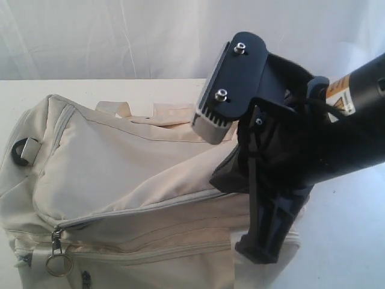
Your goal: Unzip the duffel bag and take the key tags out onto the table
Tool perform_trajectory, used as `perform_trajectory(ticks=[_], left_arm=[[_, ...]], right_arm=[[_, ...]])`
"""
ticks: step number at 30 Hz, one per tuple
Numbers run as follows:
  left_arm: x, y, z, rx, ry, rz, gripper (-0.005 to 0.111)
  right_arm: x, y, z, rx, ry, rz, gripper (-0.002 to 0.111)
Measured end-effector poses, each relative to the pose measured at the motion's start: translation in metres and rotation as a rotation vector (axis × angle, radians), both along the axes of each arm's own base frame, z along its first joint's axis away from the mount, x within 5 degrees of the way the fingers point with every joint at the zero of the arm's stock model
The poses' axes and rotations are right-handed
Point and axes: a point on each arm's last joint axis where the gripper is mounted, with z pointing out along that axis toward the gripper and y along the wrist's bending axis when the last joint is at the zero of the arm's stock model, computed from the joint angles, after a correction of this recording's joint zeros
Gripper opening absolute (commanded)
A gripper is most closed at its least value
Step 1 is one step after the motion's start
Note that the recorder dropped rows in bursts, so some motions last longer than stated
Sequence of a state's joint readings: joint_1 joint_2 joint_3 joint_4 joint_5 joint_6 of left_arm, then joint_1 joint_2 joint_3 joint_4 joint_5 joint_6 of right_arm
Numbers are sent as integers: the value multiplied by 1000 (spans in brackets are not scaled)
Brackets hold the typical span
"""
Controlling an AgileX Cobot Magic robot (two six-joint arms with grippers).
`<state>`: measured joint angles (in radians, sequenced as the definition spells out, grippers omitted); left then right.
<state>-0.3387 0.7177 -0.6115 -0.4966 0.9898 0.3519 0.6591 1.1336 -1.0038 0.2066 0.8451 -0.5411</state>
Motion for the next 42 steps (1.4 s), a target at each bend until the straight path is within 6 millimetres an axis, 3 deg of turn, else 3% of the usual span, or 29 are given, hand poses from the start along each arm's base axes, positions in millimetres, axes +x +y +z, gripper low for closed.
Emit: perform_trajectory(ticks=[5, 11, 14, 23, 31, 42], left_arm=[[4, 4, -2, 59, -54, -5, 7], [6, 6, -3, 86, -94, -10, 45], [9, 6, -2, 86, -138, -25, 54], [18, 4, -2, 114, -343, -158, 55], [29, 3, -42, 123, -330, -105, 55], [36, -3, -50, -5, -401, 9, 55]], right_arm=[[-11, 0, 7, 13, -16, 34, 0], [-14, -2, 10, 21, -26, 35, 0], [-14, -2, 10, 21, -26, 35, 0], [-14, -2, 10, 21, -26, 35, 0], [-14, -2, 10, 21, -26, 36, 0], [-14, -2, 10, 20, -24, 36, 0]])
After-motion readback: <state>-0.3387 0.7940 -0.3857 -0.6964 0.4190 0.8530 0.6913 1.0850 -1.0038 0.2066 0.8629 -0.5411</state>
